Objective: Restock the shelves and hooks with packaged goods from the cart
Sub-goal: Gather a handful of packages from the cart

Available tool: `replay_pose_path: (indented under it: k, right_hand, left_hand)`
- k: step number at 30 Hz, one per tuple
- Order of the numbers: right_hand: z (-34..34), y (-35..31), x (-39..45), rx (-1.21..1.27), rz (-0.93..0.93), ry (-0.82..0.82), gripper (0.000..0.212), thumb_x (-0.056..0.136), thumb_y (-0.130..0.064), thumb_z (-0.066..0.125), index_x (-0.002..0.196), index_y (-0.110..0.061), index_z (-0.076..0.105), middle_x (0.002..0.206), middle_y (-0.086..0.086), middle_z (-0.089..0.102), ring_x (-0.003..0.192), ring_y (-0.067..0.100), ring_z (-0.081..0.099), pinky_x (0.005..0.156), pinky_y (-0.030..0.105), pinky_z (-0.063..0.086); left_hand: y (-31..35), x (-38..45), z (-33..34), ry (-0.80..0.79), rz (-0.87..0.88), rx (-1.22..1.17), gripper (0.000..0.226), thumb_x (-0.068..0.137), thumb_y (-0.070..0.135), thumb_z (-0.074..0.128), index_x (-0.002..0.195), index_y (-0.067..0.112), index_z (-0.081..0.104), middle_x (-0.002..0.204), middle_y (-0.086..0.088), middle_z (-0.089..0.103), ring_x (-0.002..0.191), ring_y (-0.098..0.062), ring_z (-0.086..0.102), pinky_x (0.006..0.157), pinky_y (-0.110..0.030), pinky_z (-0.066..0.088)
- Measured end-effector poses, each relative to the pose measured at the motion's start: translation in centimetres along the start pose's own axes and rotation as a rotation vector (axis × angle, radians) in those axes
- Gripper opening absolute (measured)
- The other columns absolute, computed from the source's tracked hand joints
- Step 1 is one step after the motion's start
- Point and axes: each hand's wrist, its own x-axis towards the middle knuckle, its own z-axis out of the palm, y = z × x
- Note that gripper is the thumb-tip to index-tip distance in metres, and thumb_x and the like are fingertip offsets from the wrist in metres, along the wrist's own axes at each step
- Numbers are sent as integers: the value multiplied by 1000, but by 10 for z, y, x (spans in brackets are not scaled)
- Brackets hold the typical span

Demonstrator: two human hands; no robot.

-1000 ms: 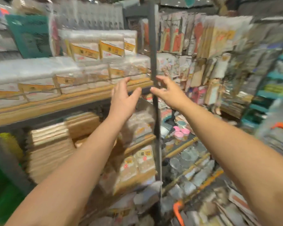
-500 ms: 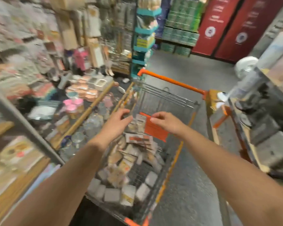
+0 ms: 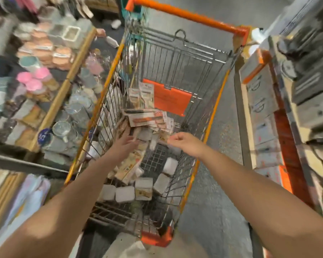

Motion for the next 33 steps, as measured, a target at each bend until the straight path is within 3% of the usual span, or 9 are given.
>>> replay_pose_path:
  k: [2, 3, 7, 14, 16, 20, 25, 29, 33]
  right_hand:
    - [15, 3, 23, 43, 70, -25, 46, 101, -30, 53, 117, 13, 57, 138, 18, 51, 121, 35, 52, 95, 41, 41]
    - [25, 2, 32, 59, 108, -33, 39, 101, -29, 52, 105, 8, 60, 119, 11, 55, 107, 25, 53, 83, 36, 39]
    - [76, 22, 86, 219, 352, -9, 22, 98, -31, 56, 84, -15, 51, 83, 10, 50, 76, 21, 50, 61, 28, 32]
    - [140, 65, 140, 406, 591, -95, 31, 98, -44, 52, 102, -14, 60, 102, 7, 64, 91, 22, 59, 86, 38, 49]
    - [147, 72, 166, 540, 641, -13, 33, 96, -47, 54, 101, -15, 59, 101, 9, 67, 88, 24, 62, 83, 37, 51]
    - [166, 73, 227, 855, 713, 79, 39, 94, -48, 56, 102, -9, 58, 78, 8, 60, 51, 15, 49, 46, 24, 43]
    - [191, 62, 264, 1043, 807, 77, 30, 99, -40, 52, 110, -12, 54, 93, 13, 64, 62, 16, 56, 52, 30, 46]
    - [183, 69, 227, 1173, 785, 186, 19, 97, -21, 60, 108, -6, 60, 79, 10, 65, 57, 13, 58, 44, 23, 52]
    - [171, 76, 161, 1025, 732, 183, 10, 96, -17, 59, 96, -7, 61, 65, 7, 61, 49, 14, 53, 51, 27, 45]
  left_hand:
    - [-16, 24, -11, -27, -60, -4, 26, 99, 26, 54, 125, 18, 55, 116, -2, 58, 94, -15, 54, 70, -21, 43]
    - [-25, 32, -14, -37, -85, -10, 23, 100, 25, 53, 121, 20, 57, 117, -2, 58, 97, -16, 54, 67, -19, 41]
    - [-72, 71, -17, -47, -198, -18, 46, 99, 20, 54, 143, 12, 40, 130, 0, 46, 125, -16, 44, 74, -18, 34]
    - [-134, 105, 14, -86, -492, -142, 52, 99, 36, 53, 145, 13, 42, 147, -10, 43, 133, -28, 42, 111, -41, 34]
    - [-142, 112, 18, -50, -539, -243, 50, 98, 33, 55, 143, 12, 45, 141, -9, 48, 130, -27, 45, 108, -39, 35]
    - [-154, 121, 15, -9, -556, -317, 34, 98, 30, 55, 129, 16, 52, 126, -6, 58, 104, -17, 55, 93, -35, 39]
    - [-163, 121, 8, -18, -525, -339, 24, 99, 34, 53, 121, 27, 50, 119, 1, 61, 100, -10, 58, 90, -34, 38]
    - [-154, 119, 9, -5, -523, -417, 31, 99, 35, 53, 127, 23, 51, 119, -1, 63, 107, -17, 59, 91, -35, 42]
    - [-125, 120, 20, 13, -504, -613, 41, 98, 32, 54, 137, 20, 49, 119, -1, 63, 106, -19, 60, 96, -38, 44]
